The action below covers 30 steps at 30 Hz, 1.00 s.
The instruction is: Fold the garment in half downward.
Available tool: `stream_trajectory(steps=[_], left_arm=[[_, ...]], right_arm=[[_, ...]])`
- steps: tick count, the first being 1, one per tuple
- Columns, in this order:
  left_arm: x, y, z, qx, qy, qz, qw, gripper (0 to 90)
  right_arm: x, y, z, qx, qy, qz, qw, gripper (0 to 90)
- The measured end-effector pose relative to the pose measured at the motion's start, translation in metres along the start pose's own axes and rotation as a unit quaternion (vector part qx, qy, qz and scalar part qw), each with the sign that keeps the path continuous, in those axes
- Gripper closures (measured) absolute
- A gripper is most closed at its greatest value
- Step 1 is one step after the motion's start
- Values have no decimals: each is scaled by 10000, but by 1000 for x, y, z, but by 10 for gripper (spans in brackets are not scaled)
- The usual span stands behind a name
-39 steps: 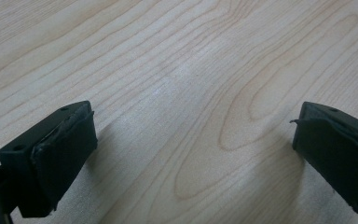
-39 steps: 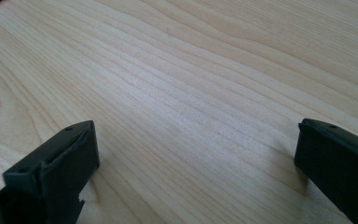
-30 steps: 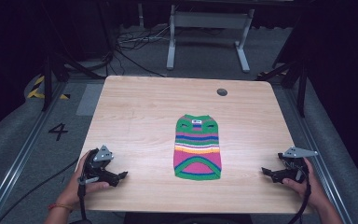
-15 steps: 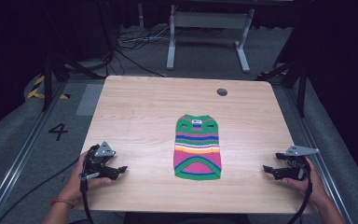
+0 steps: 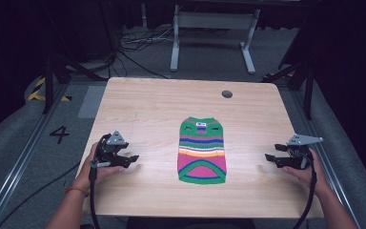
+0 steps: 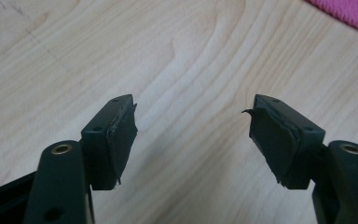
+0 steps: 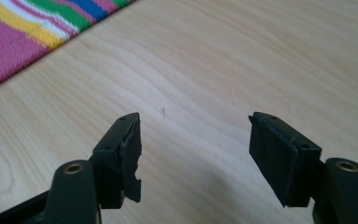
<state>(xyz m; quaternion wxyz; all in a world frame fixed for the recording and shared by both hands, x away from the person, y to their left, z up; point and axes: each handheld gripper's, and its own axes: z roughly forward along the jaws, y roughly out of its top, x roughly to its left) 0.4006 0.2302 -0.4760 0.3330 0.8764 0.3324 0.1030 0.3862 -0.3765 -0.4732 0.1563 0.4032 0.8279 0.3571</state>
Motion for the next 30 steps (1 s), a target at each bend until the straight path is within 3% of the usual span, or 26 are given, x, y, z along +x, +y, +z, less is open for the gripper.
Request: stream_trajectory(steps=[4,9,18,24,30], left_arm=[[2,18,7,-49,-25,98,9999,334],[3,37,16,-20,109,205,9997,339],[5,69,37,-110,82,306,9994,353],[8,88,56,-102,22,282,9995,360],[9,106,81,-39,-51,296,9995,369]], right_arm=[[2,22,11,-12,93,-131,9999,381],[5,48,30,-57,125,-280,9995,410],[12,88,61,-197,368,-316,9986,452],[18,106,83,-143,492,-360,9980,459],[23,118,104,-2,435,-436,9981,484]])
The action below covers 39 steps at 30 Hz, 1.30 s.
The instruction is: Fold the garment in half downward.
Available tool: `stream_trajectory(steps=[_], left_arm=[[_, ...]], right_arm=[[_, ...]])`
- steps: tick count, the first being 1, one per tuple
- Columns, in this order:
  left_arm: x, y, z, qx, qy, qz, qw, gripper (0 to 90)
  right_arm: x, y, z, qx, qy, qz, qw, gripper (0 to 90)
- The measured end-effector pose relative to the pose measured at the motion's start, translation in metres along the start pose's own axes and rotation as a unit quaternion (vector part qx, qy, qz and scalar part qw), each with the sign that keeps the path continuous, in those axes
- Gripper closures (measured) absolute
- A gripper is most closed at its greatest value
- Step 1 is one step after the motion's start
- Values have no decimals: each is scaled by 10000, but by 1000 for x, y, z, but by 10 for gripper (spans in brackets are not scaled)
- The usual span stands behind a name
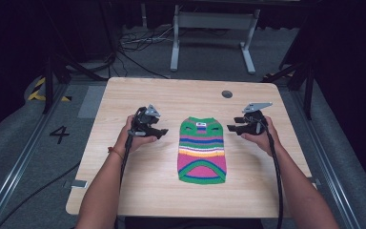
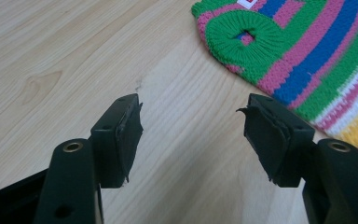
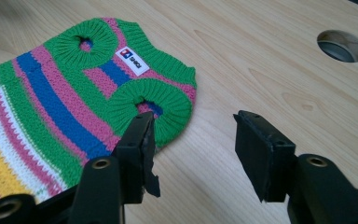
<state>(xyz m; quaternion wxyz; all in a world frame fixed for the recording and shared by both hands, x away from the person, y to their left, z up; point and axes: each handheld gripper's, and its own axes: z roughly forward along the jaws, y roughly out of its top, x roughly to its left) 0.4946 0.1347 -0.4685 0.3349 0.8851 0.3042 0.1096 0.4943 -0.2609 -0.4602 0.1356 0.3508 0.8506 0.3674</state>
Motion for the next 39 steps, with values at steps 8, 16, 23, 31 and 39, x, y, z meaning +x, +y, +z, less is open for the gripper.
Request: stream_trajectory(steps=[8,16,23,31,39], left_arm=[[-1,23,29,-106,-88,-149,9998,382],[-2,45,49,-131,-144,-279,9994,392],[-6,62,74,-57,-77,-336,9994,410],[-7,63,97,-4,-8,-568,9984,461],[-7,62,99,-57,-308,-532,9981,633]], right_arm=[[-2,16,23,16,16,63,10000,515],[3,29,46,124,15,-2,9999,565],[1,32,61,229,-1,51,9997,579],[-5,29,76,391,-79,162,9991,601],[-11,24,82,286,75,428,9986,670]])
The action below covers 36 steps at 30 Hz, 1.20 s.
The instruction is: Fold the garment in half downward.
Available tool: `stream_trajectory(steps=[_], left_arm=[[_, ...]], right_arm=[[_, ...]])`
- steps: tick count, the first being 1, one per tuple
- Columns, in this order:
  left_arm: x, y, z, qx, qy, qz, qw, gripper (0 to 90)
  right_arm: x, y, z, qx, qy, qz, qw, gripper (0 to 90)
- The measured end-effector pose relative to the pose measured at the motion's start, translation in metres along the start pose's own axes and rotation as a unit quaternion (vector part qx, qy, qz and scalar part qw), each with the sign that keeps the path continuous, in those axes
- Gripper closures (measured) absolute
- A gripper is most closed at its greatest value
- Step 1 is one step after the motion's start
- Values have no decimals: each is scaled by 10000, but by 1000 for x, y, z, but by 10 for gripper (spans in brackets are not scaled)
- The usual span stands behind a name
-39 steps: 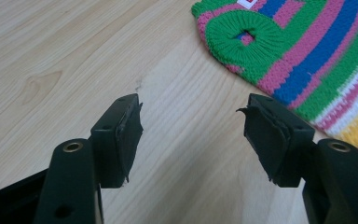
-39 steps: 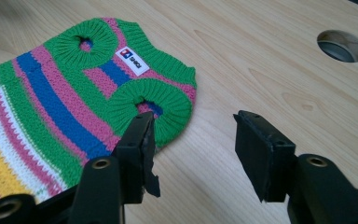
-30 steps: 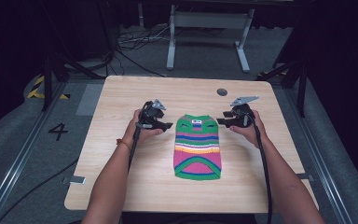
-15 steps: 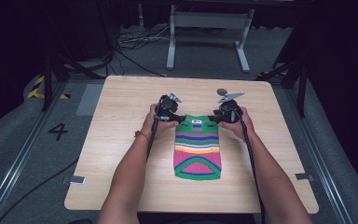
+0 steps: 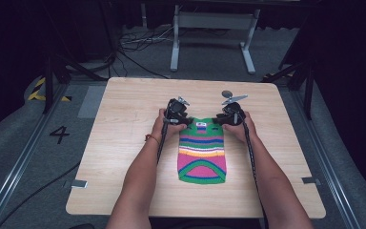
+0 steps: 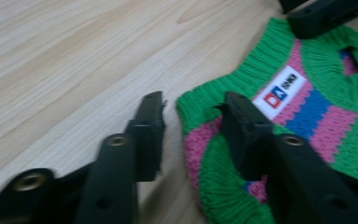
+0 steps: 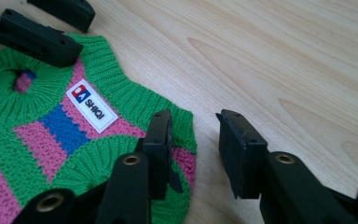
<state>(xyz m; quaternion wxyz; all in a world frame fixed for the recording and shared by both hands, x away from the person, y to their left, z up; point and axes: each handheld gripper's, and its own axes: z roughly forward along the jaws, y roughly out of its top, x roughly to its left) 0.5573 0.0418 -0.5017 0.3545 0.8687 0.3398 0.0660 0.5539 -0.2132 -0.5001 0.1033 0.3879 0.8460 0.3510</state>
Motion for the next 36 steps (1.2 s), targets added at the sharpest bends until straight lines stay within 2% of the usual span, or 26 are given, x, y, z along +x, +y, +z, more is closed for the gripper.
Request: stream_trajectory(steps=[3,5,7,11,13,15,18,22,24,25,29,30,31,32,34,35,36], left_arm=[[-2,0,0,20,-114,39,9999,743],[-2,0,0,30,-179,57,9998,787],[-4,1,-1,65,-156,142,9998,816],[-6,3,-2,108,-88,262,9996,826],[-7,3,-5,45,-3,335,9994,828],[-9,3,-10,-2,33,387,9992,829],[-12,5,-20,-77,135,548,9984,828],[-18,8,-34,-217,93,717,9971,827],[-22,9,-42,-284,122,856,9959,827],[-22,9,-42,-284,122,856,9959,827],[-34,10,-59,-334,106,1173,9925,826],[-34,10,-59,-334,106,1173,9925,826],[-40,10,-66,-361,100,1296,9909,826],[-40,10,-66,-361,100,1296,9909,826],[-46,9,-72,-381,72,1417,9892,826],[-52,7,-78,-401,80,1534,9873,826],[-52,7,-78,-401,80,1534,9873,826]], right_arm=[[0,-1,0,19,100,89,9999,742],[1,0,0,29,175,81,9998,797],[3,1,0,79,163,22,9998,833],[5,2,-1,99,127,-49,9999,859],[6,3,-3,73,94,-145,9998,865],[8,5,-6,-25,157,-105,9998,866],[11,10,-17,-235,205,-198,9993,866],[18,13,-30,-389,275,-359,9982,866],[22,13,-36,-445,304,-469,9974,866],[24,13,-40,-465,303,-527,9971,866],[31,12,-55,-662,413,-678,9946,866],[31,12,-55,-662,413,-678,9946,866],[35,11,-64,-753,474,-753,9932,866],[35,11,-64,-753,474,-753,9932,866],[41,10,-73,-824,540,-871,9913,866],[43,9,-77,-851,581,-921,9904,866],[43,9,-77,-851,581,-921,9904,866]])
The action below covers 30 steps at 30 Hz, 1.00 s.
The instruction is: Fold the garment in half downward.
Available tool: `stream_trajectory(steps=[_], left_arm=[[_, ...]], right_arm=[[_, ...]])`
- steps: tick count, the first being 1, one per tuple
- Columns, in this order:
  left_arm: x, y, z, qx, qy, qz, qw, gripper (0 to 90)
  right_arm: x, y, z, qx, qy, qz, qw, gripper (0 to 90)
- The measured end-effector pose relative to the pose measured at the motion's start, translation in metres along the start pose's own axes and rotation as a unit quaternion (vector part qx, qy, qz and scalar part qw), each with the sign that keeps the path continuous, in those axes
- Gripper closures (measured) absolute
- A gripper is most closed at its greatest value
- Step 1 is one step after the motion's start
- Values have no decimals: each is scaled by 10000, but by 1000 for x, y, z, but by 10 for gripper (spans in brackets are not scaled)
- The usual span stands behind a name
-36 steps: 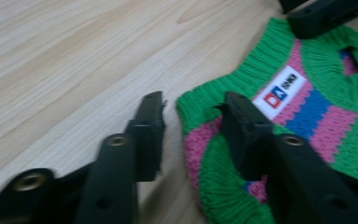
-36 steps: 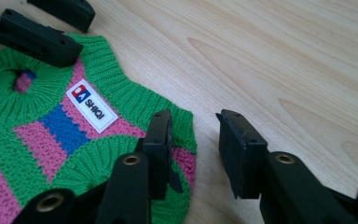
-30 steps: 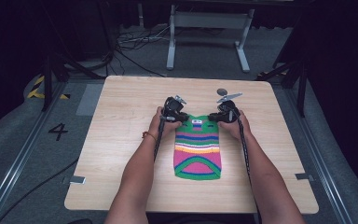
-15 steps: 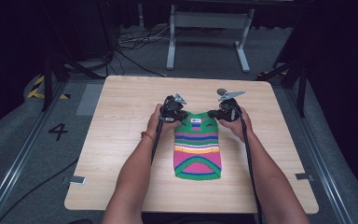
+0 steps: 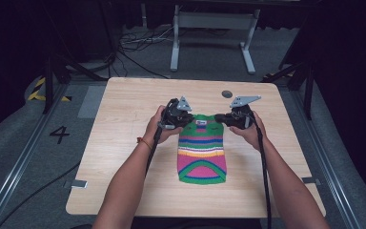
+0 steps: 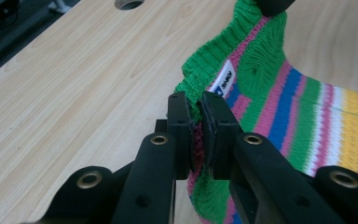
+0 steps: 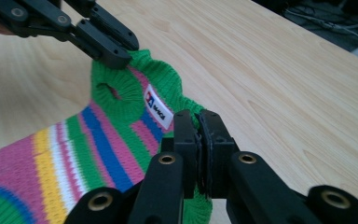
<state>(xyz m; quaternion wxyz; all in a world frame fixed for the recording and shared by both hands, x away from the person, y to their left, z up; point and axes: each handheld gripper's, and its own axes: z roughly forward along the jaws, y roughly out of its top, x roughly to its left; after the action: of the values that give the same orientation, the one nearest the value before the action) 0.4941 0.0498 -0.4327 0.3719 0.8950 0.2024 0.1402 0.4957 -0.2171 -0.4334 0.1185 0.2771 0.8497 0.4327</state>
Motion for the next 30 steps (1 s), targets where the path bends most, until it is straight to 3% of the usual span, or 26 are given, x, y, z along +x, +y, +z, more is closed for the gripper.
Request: stream_trajectory(steps=[9,14,15,26,30], left_arm=[[-31,-8,-28,-100,-181,561,9982,828],[-44,-19,-40,-189,-353,707,9967,827],[-47,-21,-42,-137,-310,760,9965,827],[-77,-41,-47,-33,-562,1044,9929,827],[-88,-47,-48,69,-635,1208,9906,824]], right_arm=[[30,-5,-28,-207,351,-415,9983,866],[46,-12,-39,-209,560,-640,9962,866],[49,-14,-41,-188,579,-669,9959,866],[77,-36,-50,37,909,-1008,9907,866],[88,-48,-50,164,1087,-1088,9880,865]])
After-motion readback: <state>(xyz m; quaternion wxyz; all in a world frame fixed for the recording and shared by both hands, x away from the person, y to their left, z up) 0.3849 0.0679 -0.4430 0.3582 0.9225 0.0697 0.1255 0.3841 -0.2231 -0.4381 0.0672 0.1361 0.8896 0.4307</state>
